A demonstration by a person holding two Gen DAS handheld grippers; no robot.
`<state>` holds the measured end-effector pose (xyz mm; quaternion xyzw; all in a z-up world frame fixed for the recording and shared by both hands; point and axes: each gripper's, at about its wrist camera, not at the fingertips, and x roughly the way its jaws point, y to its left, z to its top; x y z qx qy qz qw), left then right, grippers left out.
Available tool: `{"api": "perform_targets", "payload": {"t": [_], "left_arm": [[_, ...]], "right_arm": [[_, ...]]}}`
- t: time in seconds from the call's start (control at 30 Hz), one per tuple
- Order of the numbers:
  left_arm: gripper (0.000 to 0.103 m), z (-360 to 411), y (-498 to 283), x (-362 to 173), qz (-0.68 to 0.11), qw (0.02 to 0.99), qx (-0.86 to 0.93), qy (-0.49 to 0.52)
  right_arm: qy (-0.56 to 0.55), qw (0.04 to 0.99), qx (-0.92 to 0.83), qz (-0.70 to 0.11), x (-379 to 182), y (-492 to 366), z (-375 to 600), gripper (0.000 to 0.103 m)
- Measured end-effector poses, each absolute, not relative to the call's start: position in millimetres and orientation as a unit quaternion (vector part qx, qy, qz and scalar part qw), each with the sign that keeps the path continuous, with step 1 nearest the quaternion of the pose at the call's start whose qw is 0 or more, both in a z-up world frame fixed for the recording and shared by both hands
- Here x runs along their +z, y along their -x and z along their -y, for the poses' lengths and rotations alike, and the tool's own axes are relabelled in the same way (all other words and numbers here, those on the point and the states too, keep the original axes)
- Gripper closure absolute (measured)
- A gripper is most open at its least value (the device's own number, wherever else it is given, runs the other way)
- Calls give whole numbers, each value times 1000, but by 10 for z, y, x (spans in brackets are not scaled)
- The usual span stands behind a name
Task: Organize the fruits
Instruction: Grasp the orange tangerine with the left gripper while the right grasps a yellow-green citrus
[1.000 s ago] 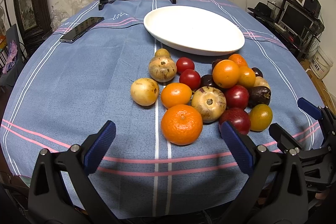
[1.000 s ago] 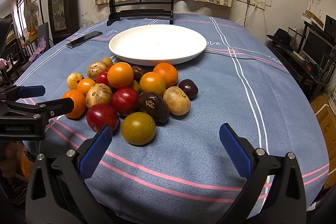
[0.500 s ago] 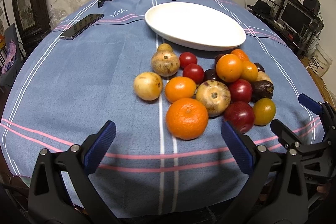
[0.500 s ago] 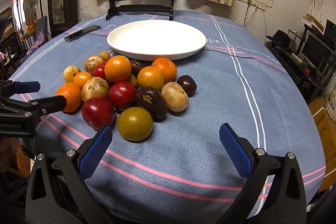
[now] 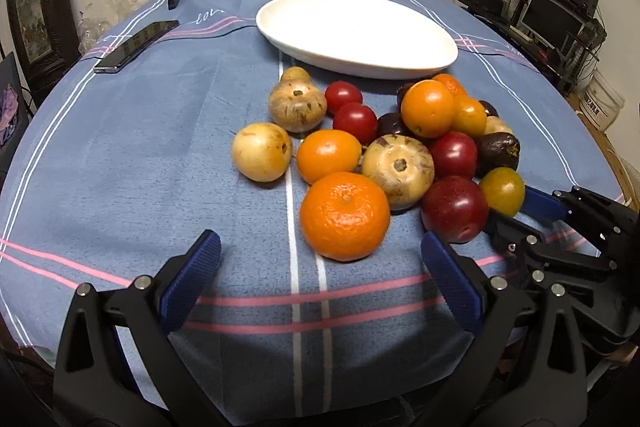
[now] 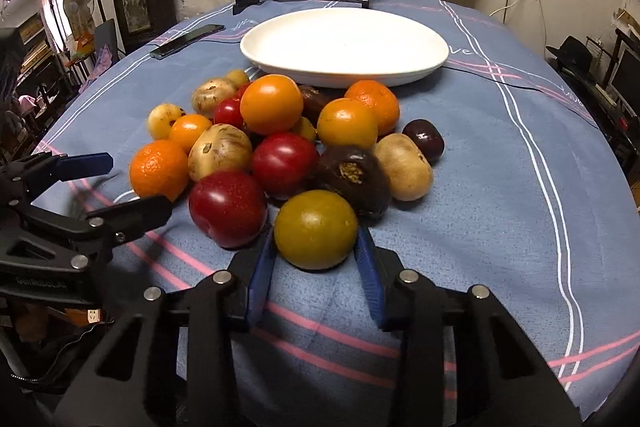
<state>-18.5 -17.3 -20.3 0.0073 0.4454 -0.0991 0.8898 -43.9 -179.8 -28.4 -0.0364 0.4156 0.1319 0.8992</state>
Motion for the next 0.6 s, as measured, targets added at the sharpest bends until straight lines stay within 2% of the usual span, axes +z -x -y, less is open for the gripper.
{"api": "perform_targets", "payload": {"t": [0.07, 0.13, 0.2, 0.3, 0.43, 0.6], "left_arm": [[4, 165, 153, -210, -444, 890, -103, -3], [13, 168, 113, -226, -444, 889, -109, -4], [39, 173, 81, -253, -450, 884, -124, 4], [57, 185, 46, -281, -450, 882, -139, 8], [57, 191, 38, -261, -453, 877, -160, 13], [57, 153, 36, 56, -422, 885, -195, 21]], "right_arm": [[28, 899, 137, -415, -280, 447, 1825, 62], [16, 897, 145, -418, -276, 453, 1869, 62], [9, 895, 153, -419, -256, 467, 1905, 62], [7, 896, 159, -413, -226, 506, 1932, 62], [-1, 899, 166, -406, -145, 519, 1999, 62], [-23, 909, 172, -378, 112, 494, 2157, 62]]}}
